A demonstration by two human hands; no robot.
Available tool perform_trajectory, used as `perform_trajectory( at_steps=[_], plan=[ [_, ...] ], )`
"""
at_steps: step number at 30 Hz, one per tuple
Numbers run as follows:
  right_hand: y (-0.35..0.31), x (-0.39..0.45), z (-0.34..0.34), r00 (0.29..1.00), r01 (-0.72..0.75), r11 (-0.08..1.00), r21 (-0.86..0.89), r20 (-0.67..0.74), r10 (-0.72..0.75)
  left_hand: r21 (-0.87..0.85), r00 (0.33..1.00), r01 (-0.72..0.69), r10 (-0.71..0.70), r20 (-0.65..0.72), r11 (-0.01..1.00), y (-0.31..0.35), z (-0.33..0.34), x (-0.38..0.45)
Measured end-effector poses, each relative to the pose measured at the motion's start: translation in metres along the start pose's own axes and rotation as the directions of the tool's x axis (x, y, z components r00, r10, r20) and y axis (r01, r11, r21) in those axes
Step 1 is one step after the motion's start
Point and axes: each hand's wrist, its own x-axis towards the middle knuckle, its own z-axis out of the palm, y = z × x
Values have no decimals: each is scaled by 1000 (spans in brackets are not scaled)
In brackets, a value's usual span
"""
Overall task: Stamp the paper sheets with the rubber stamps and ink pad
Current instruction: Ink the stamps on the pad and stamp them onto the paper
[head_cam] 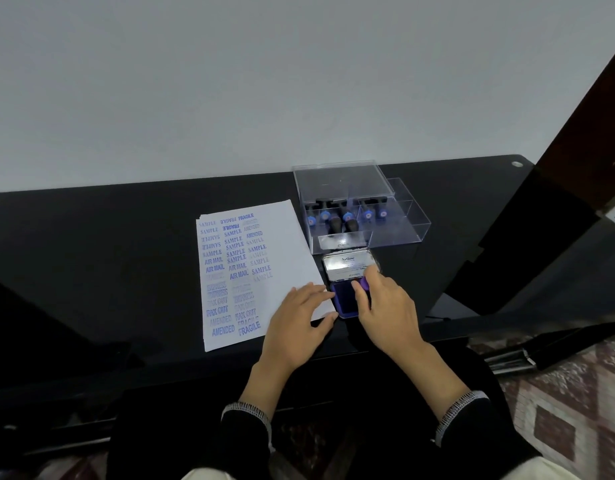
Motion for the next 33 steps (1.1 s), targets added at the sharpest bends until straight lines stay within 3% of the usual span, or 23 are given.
perform_trajectory(
  at_steps=[6,10,15,20,25,33],
  plan=[
    [7,1,1,996,-78,952,294,59,64,-6,1000,7,-7,7,1000,0,0,0],
    [7,-2,6,1000,3,980,199,-5,-2,-9,1000,6,-6,2,1000,0,0,-1],
    [11,-2,7,999,-42,940,340,19,37,-7,1000,3,-3,5,1000,0,0,-1],
    [7,-6,8,999,32,979,200,-41,-25,-9,1000,6,-6,-1,1000,1,0,-1],
    [11,-1,6,999,-36,943,332,32,26,-11,1000,5,-5,2,1000,1,0,-1],
    [11,22,-1,991,-55,960,274,135,18,-11,1000,6,-6,-4,1000,2,-1,-2]
  ],
)
